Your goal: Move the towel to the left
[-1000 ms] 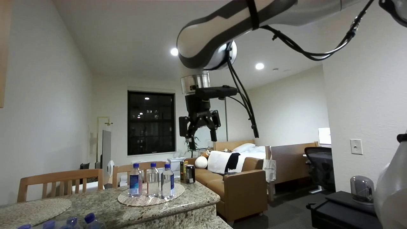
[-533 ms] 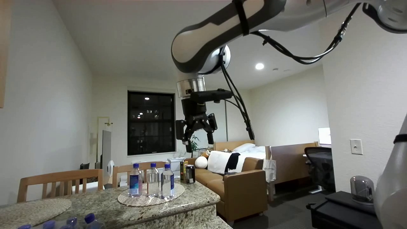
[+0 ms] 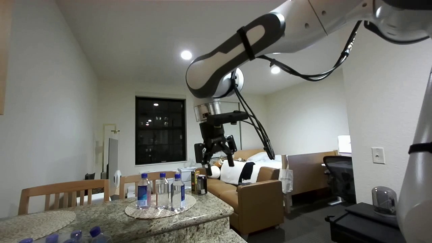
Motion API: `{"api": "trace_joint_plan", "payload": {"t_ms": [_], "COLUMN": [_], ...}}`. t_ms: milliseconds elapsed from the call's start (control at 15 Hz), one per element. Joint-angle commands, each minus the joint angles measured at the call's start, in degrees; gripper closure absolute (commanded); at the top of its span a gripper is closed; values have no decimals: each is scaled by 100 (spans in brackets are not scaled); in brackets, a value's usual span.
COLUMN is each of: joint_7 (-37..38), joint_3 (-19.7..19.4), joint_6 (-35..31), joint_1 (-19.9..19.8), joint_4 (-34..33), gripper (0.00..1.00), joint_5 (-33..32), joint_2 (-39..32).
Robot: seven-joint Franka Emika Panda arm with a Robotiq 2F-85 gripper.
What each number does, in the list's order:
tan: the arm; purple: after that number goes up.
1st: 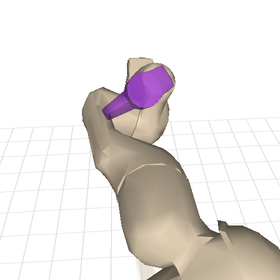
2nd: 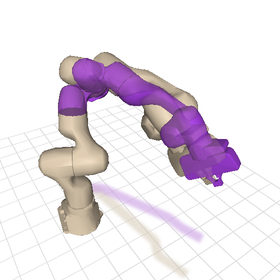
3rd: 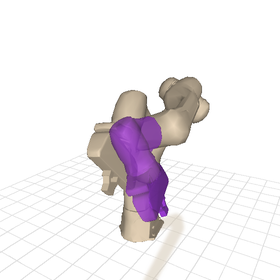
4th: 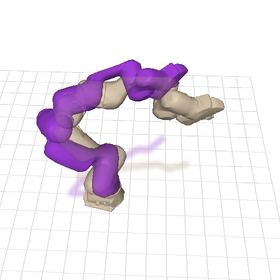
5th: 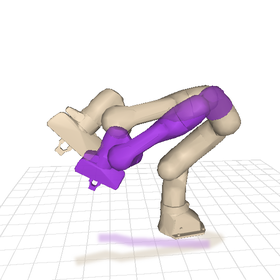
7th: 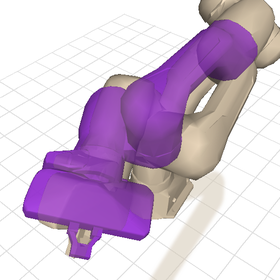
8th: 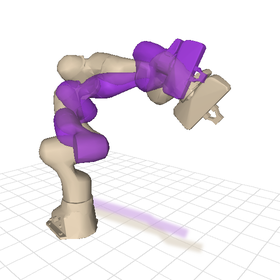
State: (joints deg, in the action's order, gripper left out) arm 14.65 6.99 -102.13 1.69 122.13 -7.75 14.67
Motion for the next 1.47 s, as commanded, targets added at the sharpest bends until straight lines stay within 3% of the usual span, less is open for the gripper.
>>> {"api": "trace_joint_plan", "payload": {"t_ms": [0, 200, 400, 467, 867, 1400], "joint_7": [-139, 28, 370, 84, 169, -59], "joint_3": [-291, -531, -626, -635, -662, -862], "joint_6": [-398, -826, -602, -667, -636, -1154], "joint_1": [-99, -214, -296, -252, -282, -404], "joint_4": [31, 76, 146, 23, 40, 348], "gripper": [0, 0, 0, 0, 0, 0], "joint_5": [113, 116, -92, 16, 11, -6], "joint_2": [-347, -657, -812, -824, -918, -1274]}}
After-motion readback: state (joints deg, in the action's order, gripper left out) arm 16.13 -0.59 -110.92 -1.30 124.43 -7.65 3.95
